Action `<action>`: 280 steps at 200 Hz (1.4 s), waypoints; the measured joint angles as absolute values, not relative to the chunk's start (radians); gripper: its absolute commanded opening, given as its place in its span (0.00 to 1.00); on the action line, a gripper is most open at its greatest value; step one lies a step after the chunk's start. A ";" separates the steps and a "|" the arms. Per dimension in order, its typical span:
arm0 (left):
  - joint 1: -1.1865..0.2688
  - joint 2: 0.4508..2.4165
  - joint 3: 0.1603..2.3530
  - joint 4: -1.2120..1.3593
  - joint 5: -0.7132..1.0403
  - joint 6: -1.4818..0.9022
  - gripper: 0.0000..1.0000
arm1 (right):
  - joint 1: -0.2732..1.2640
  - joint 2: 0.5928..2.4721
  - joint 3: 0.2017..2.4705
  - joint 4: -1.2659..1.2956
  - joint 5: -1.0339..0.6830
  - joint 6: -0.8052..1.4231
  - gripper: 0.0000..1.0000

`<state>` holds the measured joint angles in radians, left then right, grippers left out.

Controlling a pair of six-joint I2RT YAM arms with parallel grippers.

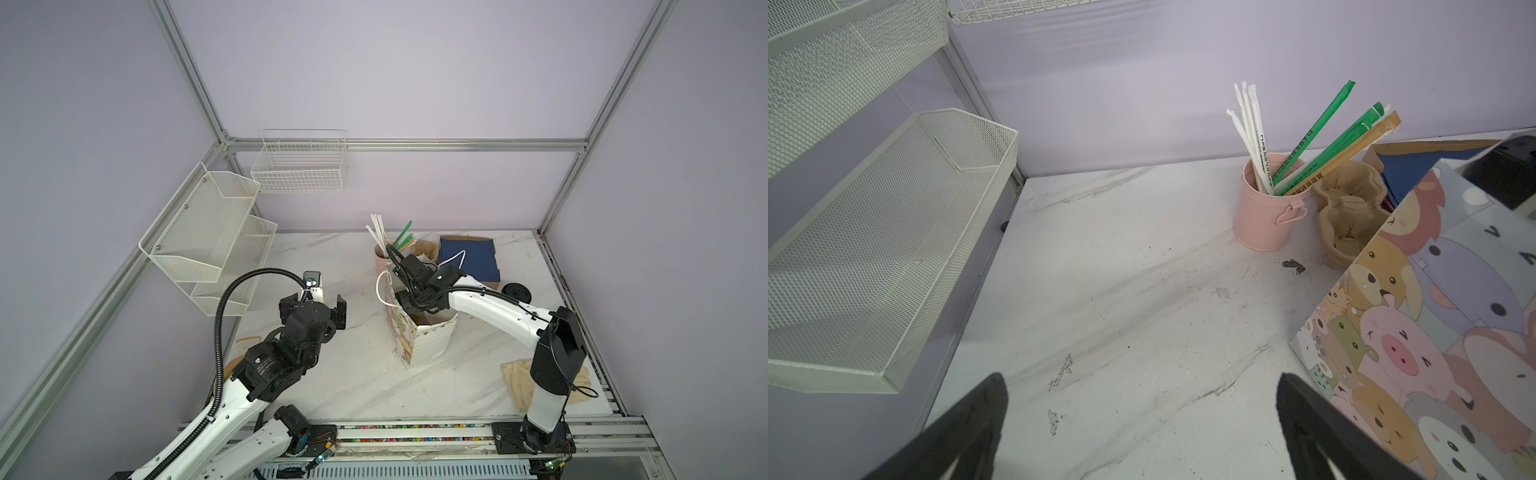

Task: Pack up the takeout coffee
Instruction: 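Press the carrier flat onto the gift bag bottom with the right gripper, then open the right gripper and lift it up out of the gift bag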

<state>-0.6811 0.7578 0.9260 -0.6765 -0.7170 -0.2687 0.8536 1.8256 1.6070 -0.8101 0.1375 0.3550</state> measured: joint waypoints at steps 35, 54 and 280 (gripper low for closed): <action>-0.681 0.759 0.926 -0.677 -0.711 -0.269 1.00 | 0.848 1.832 1.652 -0.825 0.162 0.341 0.97; -0.681 0.759 0.926 -0.677 -0.710 -0.269 1.00 | 0.844 1.859 1.686 -0.824 0.181 0.327 0.97; -0.674 0.770 0.926 -0.676 -0.700 -0.269 1.00 | 0.762 1.966 1.893 -0.906 0.336 0.238 0.97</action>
